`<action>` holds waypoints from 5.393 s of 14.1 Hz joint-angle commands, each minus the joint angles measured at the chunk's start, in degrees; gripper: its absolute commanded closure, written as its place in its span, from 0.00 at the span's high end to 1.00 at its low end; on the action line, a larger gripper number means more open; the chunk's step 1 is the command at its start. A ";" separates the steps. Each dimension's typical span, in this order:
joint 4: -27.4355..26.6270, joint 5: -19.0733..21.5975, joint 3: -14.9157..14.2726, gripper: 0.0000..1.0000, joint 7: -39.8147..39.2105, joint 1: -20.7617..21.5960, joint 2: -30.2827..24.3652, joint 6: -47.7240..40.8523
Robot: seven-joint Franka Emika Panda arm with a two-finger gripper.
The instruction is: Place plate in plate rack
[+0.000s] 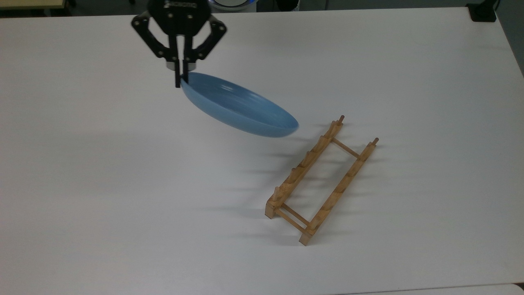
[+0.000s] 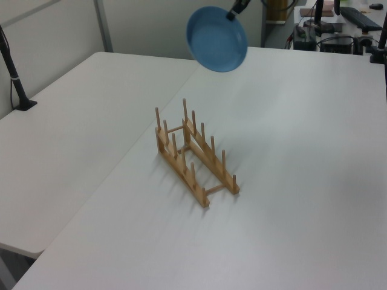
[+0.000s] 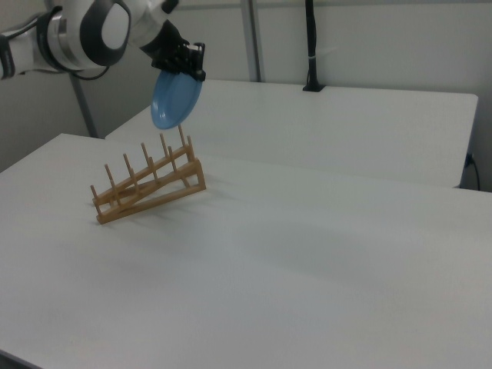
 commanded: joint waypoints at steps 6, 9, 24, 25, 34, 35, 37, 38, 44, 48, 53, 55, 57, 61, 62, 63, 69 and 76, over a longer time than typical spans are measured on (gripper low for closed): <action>-0.92 -44.50 -0.21 0.00 40.18 7.58 5.14 8.94; -0.92 -54.54 -0.21 0.00 50.84 10.30 7.07 8.85; -1.00 -73.91 -0.21 0.00 65.46 14.62 12.52 5.60; -1.00 -74.00 -0.21 0.00 65.46 14.62 12.87 5.60; -1.62 -73.47 -0.12 1.00 66.51 15.15 13.93 5.51; -1.45 -73.12 -0.12 1.00 67.73 15.06 13.49 5.51; -1.36 -69.72 0.14 1.00 69.76 14.97 11.66 5.51; -1.53 -65.17 0.57 1.00 70.03 14.71 9.99 5.51; -1.36 -34.05 3.04 1.00 66.79 14.53 3.66 -9.12; 0.83 -13.75 2.78 1.00 60.90 14.36 -0.56 -25.56; 1.90 7.35 -2.21 1.00 60.63 12.34 -5.84 -43.24; 1.55 12.29 -7.31 1.00 59.49 12.86 -7.51 -46.68; 0.50 15.37 -10.83 1.00 53.63 13.04 -8.92 -48.53; -0.04 15.83 -13.73 1.00 28.53 11.73 -9.89 -47.84; -0.04 15.83 -14.70 1.00 22.28 11.55 -9.89 -47.75; -0.04 15.83 -14.97 1.00 15.69 11.37 -9.72 -47.66; -0.04 15.92 -15.15 1.00 -2.82 7.24 -9.27 -44.06; -0.04 15.83 -15.86 1.00 -2.30 7.41 -9.19 -42.91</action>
